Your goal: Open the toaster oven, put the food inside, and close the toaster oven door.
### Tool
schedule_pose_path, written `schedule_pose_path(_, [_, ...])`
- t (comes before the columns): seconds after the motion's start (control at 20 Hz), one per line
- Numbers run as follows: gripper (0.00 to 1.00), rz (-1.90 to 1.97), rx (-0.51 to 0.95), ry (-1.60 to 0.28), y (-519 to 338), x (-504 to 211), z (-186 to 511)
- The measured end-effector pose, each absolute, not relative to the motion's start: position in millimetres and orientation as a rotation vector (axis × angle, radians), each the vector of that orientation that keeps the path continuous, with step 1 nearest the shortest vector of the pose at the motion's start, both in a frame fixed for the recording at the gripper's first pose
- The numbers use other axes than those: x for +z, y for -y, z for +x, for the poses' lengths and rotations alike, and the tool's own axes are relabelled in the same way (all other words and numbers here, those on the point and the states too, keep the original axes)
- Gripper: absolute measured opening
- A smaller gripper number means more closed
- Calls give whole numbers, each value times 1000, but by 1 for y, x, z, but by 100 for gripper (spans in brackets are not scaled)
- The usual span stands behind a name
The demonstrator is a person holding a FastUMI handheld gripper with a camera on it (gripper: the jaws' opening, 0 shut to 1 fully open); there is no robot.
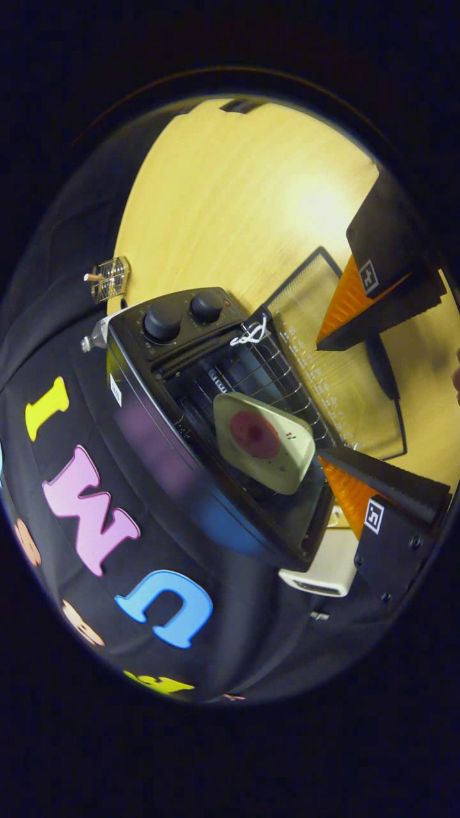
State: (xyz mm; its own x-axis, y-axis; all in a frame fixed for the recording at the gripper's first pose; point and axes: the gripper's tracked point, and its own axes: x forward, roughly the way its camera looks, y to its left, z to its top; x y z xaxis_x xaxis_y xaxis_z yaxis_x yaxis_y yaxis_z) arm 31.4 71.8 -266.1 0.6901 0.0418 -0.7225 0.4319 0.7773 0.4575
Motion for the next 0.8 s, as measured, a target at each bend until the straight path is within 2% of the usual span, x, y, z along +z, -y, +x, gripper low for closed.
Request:
schedule_pose_path(0.5, [99,325,-110,-896,-64,-274,-50])
schedule_pose_path(0.8, [99,164,-40,-969,-80,-298,-72])
